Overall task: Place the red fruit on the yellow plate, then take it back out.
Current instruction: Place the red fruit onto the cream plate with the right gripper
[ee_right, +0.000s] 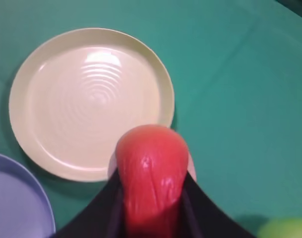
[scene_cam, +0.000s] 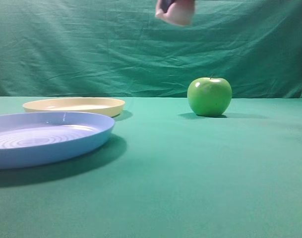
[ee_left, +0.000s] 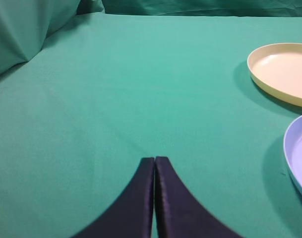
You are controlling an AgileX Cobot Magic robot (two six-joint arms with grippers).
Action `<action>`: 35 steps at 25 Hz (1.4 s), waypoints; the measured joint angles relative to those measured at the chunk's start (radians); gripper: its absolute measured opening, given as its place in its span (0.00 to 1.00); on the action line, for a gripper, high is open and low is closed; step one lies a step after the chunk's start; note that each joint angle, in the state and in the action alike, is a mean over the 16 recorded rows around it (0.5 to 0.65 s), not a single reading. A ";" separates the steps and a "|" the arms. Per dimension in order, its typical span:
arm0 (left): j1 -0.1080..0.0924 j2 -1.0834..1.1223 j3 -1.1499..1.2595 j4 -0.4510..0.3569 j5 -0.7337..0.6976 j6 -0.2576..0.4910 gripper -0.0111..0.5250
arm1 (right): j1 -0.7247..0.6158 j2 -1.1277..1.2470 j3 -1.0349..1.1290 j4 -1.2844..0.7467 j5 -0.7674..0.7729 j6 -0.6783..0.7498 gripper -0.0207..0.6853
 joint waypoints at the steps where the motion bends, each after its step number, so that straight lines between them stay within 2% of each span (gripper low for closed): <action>1: 0.000 0.000 0.000 0.000 0.000 0.000 0.02 | 0.006 0.036 -0.037 0.005 0.003 -0.008 0.28; 7: 0.000 0.000 0.000 0.000 0.000 0.000 0.02 | 0.036 0.217 -0.203 0.050 -0.004 -0.058 0.28; 14: 0.000 0.000 0.000 0.000 0.000 0.000 0.02 | 0.056 0.337 -0.276 0.120 -0.041 -0.115 0.31; 17: 0.000 0.000 0.000 0.000 0.000 0.000 0.02 | 0.063 0.361 -0.282 0.147 -0.058 -0.139 0.40; 22: 0.000 0.000 0.000 0.000 0.000 0.000 0.02 | 0.068 0.379 -0.284 0.167 -0.065 -0.161 0.60; 29: 0.000 0.000 0.000 0.000 0.000 0.000 0.02 | 0.068 0.348 -0.306 0.169 0.001 -0.171 0.87; 32: 0.000 0.000 0.000 0.000 0.000 0.000 0.02 | 0.066 0.309 -0.325 0.168 0.065 -0.165 0.88; 35: 0.000 0.000 0.000 0.000 0.000 0.000 0.02 | 0.060 0.257 -0.344 0.167 0.144 -0.141 0.80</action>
